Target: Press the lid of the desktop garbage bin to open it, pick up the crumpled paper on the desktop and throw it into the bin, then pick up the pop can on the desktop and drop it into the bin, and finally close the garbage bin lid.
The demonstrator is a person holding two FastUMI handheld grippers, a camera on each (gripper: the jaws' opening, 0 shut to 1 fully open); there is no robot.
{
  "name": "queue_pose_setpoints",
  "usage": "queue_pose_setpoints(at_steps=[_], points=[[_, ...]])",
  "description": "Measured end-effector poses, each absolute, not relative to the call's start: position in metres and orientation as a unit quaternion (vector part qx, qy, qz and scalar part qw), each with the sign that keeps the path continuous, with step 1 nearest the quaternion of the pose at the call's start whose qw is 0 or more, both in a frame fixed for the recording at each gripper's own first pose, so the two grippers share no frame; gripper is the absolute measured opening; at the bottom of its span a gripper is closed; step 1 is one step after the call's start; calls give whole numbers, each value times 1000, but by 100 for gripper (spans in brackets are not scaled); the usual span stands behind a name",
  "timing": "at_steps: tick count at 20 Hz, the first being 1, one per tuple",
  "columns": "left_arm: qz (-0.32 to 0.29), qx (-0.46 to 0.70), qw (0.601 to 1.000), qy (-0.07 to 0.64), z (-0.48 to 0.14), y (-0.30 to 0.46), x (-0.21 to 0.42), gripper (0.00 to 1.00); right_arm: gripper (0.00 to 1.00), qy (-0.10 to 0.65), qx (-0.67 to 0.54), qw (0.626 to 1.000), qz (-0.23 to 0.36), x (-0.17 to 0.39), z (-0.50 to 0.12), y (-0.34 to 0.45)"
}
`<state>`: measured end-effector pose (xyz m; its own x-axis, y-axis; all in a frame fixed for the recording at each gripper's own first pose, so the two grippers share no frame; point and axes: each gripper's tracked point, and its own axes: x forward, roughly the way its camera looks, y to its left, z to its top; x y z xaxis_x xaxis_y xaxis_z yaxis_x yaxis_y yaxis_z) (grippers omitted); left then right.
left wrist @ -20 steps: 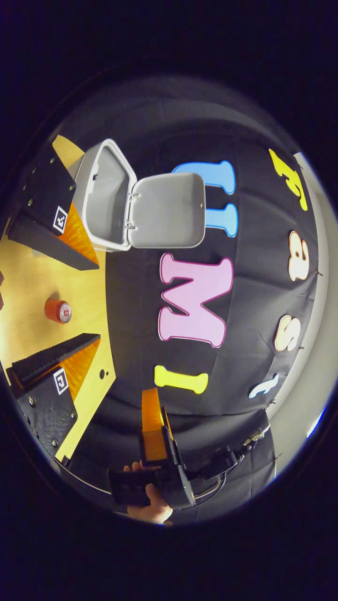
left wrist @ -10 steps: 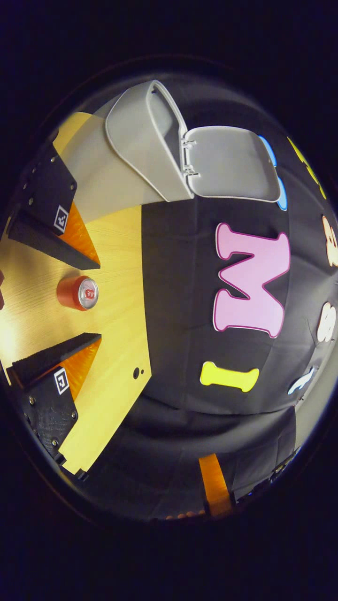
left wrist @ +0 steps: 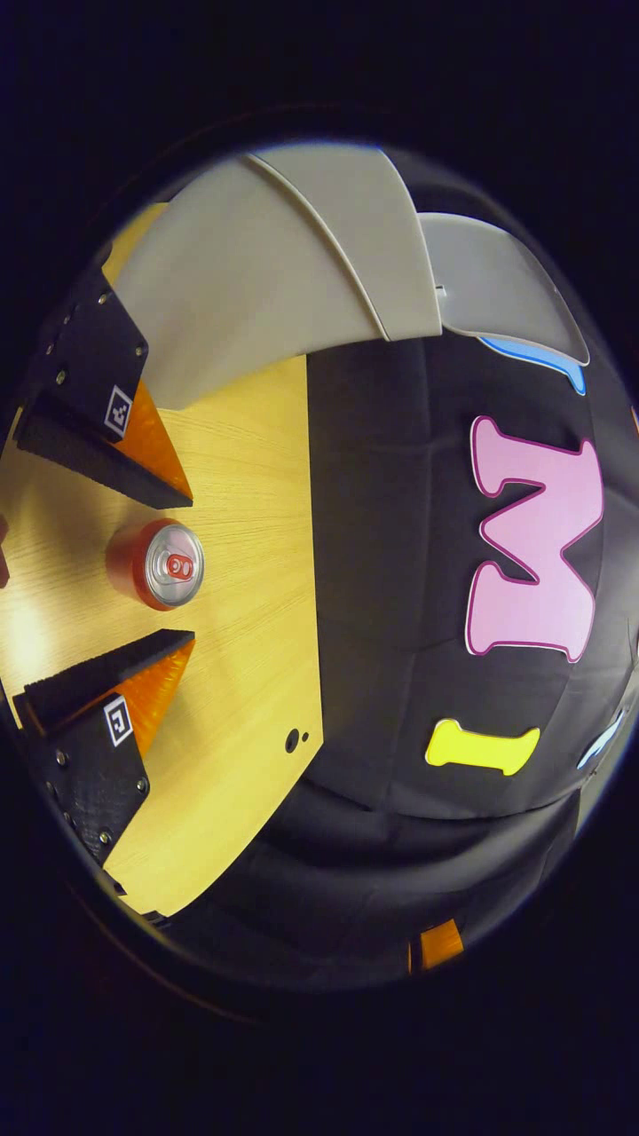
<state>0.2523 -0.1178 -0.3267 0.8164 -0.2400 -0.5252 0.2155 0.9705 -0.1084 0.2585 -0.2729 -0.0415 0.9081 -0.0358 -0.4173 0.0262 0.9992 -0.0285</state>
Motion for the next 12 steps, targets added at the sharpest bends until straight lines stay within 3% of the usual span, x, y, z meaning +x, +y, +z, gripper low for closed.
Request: queue_pose_setpoints(at_steps=[12], points=[[-113, -24, 942, 314, -364, -121, 266, 90, 98, 229, -6, 973, -17, 259, -40, -273]])
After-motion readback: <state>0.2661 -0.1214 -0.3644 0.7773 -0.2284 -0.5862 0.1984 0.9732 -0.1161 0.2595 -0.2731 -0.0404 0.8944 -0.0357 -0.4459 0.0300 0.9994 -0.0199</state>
